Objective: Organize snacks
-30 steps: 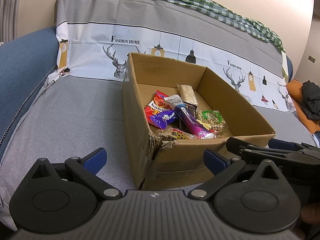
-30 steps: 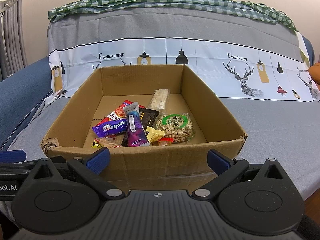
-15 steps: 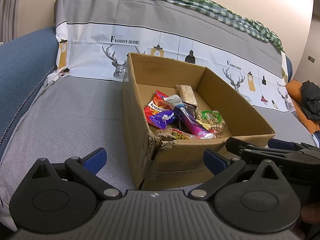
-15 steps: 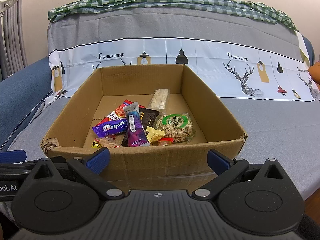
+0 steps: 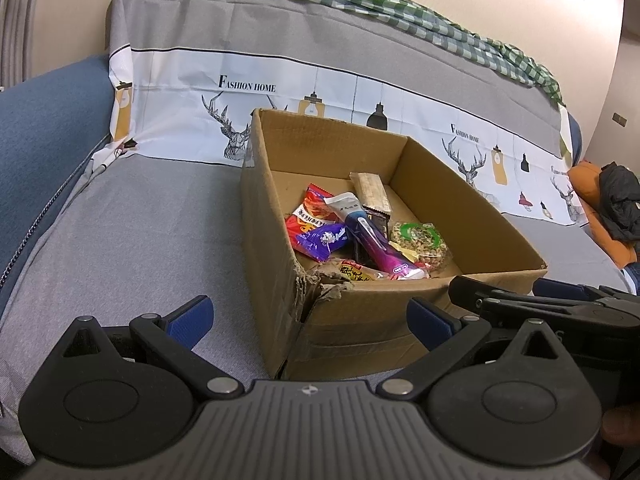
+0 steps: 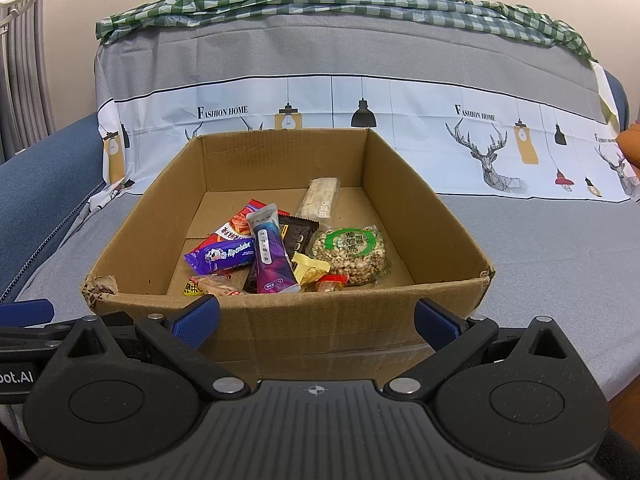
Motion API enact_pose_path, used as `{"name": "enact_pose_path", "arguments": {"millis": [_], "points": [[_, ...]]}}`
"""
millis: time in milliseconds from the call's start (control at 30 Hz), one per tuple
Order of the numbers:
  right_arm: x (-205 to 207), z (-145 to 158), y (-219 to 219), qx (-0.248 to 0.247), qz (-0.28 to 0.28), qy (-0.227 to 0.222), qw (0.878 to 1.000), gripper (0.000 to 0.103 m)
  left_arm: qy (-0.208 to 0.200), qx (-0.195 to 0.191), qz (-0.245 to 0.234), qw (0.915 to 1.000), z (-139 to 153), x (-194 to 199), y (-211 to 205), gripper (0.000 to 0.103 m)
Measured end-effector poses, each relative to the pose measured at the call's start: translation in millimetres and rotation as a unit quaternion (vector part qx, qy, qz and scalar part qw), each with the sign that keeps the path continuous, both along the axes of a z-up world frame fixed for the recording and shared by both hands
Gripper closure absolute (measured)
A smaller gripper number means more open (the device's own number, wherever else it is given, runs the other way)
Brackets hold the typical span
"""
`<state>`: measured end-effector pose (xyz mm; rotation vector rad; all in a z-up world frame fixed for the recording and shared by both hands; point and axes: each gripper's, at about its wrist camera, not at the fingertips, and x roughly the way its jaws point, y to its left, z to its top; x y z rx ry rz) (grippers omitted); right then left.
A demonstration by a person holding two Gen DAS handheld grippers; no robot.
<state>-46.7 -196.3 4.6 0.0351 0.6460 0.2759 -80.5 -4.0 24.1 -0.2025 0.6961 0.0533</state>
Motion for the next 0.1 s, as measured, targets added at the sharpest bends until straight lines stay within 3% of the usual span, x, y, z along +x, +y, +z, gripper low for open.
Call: {"name": "enact_pose_path", "arguments": {"millis": [100], "points": [[-0.1,0.2,-0.1,0.000,0.000,-0.001,1.000,0.001,-0.003,-0.001,-0.001,1.0000,0.5,-1.1,0.0,0.000]]}}
